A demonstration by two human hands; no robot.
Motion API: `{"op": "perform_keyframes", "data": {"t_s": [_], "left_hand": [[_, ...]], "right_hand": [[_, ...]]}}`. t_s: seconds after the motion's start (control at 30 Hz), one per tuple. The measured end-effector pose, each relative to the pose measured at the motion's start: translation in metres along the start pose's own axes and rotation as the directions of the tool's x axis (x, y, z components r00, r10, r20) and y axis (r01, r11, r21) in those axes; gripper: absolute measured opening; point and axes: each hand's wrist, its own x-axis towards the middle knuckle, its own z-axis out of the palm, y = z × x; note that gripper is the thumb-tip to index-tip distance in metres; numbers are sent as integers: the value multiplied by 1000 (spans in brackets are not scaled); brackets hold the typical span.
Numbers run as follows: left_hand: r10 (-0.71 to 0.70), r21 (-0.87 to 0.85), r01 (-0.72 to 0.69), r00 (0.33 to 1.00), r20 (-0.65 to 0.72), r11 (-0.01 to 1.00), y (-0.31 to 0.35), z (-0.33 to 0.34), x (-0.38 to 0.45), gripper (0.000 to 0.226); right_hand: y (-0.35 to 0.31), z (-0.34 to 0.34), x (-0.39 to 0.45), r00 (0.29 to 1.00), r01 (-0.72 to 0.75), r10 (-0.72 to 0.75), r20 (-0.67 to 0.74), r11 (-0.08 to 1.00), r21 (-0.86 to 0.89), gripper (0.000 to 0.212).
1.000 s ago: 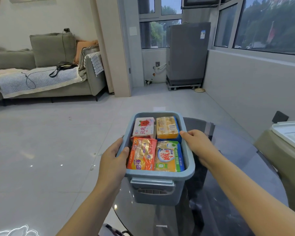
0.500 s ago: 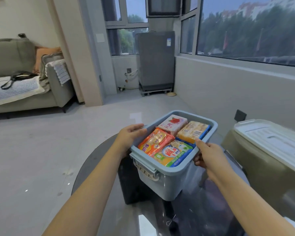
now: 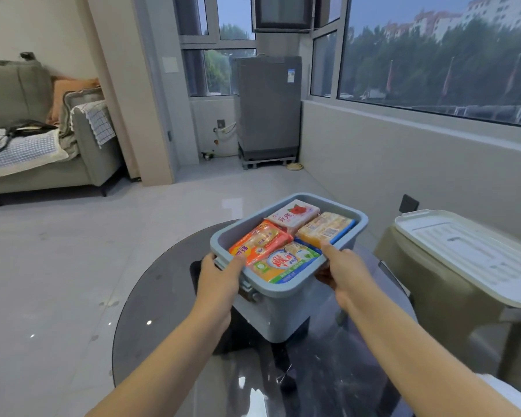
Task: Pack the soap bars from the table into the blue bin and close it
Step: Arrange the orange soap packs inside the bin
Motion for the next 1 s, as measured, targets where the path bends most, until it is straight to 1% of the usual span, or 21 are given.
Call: {"op": "perform_keyframes", "data": {"t_s": [0.1, 0.23, 0.3, 0.37, 0.43, 0.6, 0.7, 0.77, 0.83, 0.9, 1.0], "left_hand": [[18, 11, -18, 999, -29, 1000, 7, -11, 11, 35], [72, 69, -67, 995, -76, 995, 18, -28, 30, 28], [69, 64, -64, 993, -91, 996, 23, -38, 43, 35], [41, 42, -37, 994, -97, 998, 26, -48, 56, 45], [21, 9, -20, 994, -105, 1000, 28, -55, 64, 51], [67, 6, -67, 975, -211, 998, 24, -58, 65, 58], [175, 108, -149, 939, -297, 983, 20, -55, 55, 55], [285, 201, -232, 910, -301, 952, 16, -50, 44, 51], [406, 290, -327, 870, -281, 900, 10, -44, 31, 46], [502, 353, -410, 834, -228, 841, 7, -34, 17, 42], [612, 405, -525, 782, -118, 749, 7, -13, -7, 38]], "right_hand": [[9, 14, -13, 1000, -3, 3, 0, 999, 41, 24], [23, 43, -33, 1000, 13, -13, -4, 994, 104, 26], [29, 59, -43, 1000, 7, -10, 24, 992, 128, 25], [33, 75, -50, 999, -13, 4, 54, 984, 178, 20], [35, 87, -55, 998, -28, 17, 61, 982, 189, 18], [35, 101, -60, 997, -32, 17, 77, 980, 196, 19], [32, 96, -59, 989, -47, 21, 144, 983, 178, 20], [32, 86, -58, 979, -34, 15, 205, 995, 90, 23], [32, 73, -57, 966, 7, -2, 258, 1000, -19, 24], [31, 58, -55, 960, 52, -22, 280, 994, -99, 22], [23, 33, -48, 966, 122, -81, 244, 980, -160, 19]]}}
